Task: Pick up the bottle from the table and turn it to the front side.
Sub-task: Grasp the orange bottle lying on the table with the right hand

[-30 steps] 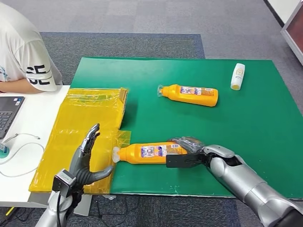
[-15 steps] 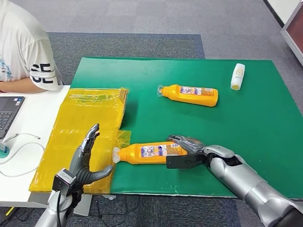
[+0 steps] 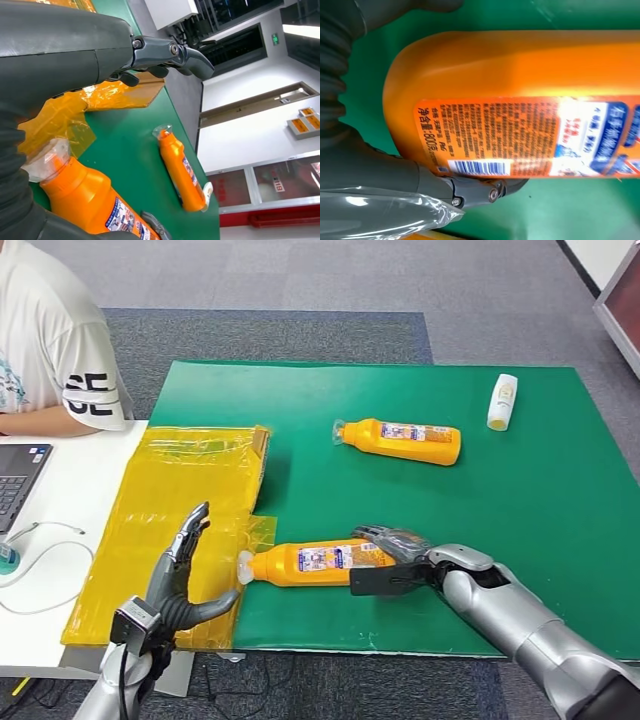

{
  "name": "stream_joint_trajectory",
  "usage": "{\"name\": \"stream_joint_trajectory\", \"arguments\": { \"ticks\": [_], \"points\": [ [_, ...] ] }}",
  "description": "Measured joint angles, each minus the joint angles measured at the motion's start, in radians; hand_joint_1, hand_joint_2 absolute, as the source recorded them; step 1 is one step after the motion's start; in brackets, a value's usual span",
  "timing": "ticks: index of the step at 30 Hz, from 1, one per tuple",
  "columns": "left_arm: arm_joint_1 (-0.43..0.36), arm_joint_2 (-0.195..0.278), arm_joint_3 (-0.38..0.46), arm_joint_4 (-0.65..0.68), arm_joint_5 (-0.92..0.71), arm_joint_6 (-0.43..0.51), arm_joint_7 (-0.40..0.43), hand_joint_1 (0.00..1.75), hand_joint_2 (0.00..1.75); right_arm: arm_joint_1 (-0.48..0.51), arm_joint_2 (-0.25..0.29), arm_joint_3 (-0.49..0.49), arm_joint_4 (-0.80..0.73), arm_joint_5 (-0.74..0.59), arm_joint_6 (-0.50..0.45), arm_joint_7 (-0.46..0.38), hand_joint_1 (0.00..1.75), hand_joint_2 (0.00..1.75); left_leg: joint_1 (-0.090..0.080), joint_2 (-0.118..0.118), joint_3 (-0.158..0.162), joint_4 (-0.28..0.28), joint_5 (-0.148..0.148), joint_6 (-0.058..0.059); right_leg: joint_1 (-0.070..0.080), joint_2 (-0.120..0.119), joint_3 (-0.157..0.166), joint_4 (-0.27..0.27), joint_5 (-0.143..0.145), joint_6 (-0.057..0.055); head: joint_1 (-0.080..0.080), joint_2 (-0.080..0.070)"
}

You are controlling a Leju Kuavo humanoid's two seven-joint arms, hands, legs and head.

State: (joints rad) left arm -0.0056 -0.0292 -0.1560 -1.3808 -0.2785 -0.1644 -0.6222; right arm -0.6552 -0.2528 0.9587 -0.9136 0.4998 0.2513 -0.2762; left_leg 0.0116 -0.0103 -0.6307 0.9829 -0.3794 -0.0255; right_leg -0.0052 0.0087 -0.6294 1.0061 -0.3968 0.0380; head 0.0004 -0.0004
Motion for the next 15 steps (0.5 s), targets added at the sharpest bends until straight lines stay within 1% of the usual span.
{"name": "stream_joint_trajectory", "arguments": {
  "ticks": [6, 11, 15],
  "points": [
    [0.007, 0.001, 0.004, 0.0, 0.0, 0.0, 0.0, 0.0, 1.75, 0.005, -0.011, -0.019, -0.061, -0.038, -0.041, -0.006, 0.0, 1.75, 0.0, 0.0, 0.0, 0.0, 0.0, 0.0, 0.0, 0.0, 0.0, 0.0, 0.0, 0.0, 0.0, 0.0],
    [0.014, 0.002, 0.012, 0.0, 0.0, 0.0, 0.0, 0.0, 1.75, 0.007, -0.033, -0.043, -0.125, -0.048, -0.022, -0.007, 0.0, 1.75, 0.0, 0.0, 0.0, 0.0, 0.0, 0.0, 0.0, 0.0, 0.0, 0.0, 0.0, 0.0, 0.0, 0.0],
    [0.014, 0.002, 0.016, 0.0, 0.0, 0.0, 0.0, 0.0, 1.75, 0.009, -0.038, -0.045, -0.143, -0.048, -0.007, -0.007, 0.0, 1.75, 0.0, 0.0, 0.0, 0.0, 0.0, 0.0, 0.0, 0.0, 0.0, 0.0, 0.0, 0.0, 0.0, 0.0]
  ]
}}
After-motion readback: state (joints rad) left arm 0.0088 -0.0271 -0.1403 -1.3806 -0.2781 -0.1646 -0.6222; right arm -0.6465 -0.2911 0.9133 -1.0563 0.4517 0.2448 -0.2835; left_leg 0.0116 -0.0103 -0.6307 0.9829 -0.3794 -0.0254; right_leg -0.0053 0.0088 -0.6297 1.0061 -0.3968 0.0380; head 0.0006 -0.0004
